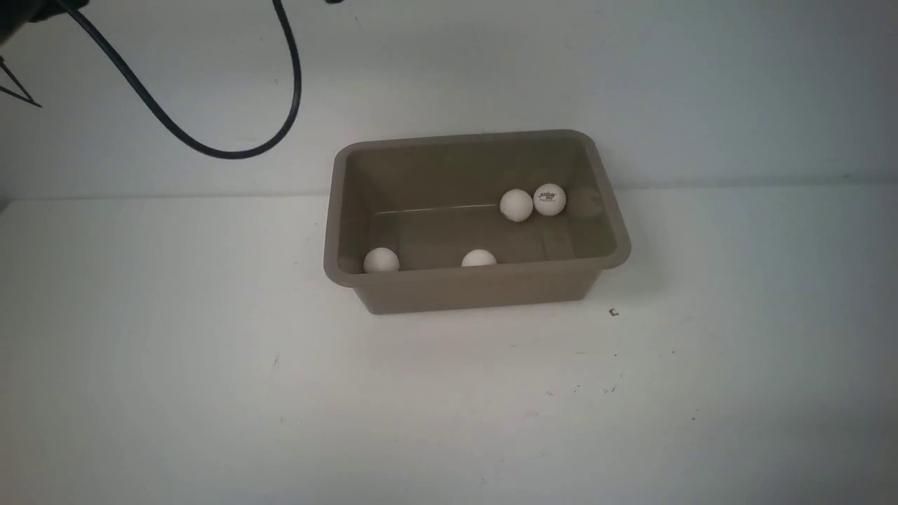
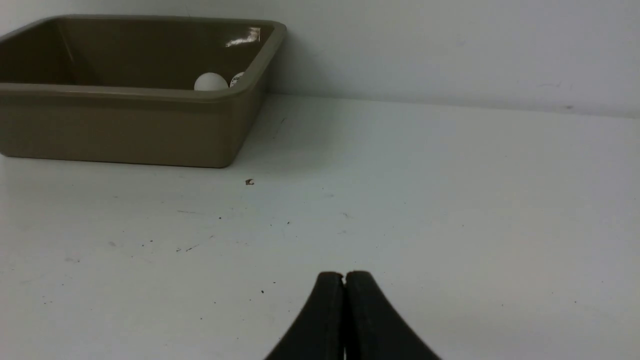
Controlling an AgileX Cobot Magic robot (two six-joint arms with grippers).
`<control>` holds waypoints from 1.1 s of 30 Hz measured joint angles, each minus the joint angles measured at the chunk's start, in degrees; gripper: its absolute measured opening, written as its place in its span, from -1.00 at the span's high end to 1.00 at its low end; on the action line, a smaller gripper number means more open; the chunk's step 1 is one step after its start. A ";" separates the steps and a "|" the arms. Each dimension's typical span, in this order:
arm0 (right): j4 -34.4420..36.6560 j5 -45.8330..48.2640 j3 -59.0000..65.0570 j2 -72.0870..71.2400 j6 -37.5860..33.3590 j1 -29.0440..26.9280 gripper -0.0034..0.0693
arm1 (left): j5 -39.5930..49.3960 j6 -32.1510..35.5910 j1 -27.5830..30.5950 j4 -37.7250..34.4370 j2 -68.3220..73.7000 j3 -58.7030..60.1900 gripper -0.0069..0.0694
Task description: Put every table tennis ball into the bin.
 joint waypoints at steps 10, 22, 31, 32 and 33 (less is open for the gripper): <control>0.00 0.00 0.00 0.00 0.00 0.00 0.95 | 7.50 -1.47 -0.12 -5.53 0.00 0.00 -0.63; 0.00 0.00 0.00 0.00 0.00 0.00 0.95 | 4.89 -6.46 -0.39 7.52 -0.38 -0.67 -0.63; 0.00 0.00 0.00 0.00 0.00 0.00 0.95 | -10.12 -52.73 -2.93 56.22 -2.51 -2.24 -0.63; 0.00 0.00 0.00 0.00 0.00 0.00 0.95 | -10.43 -54.88 -3.53 60.75 -2.98 -2.19 -0.63; 0.00 0.00 0.00 0.00 0.00 0.00 0.95 | -10.79 -57.20 -4.62 67.05 -5.05 -1.32 -0.63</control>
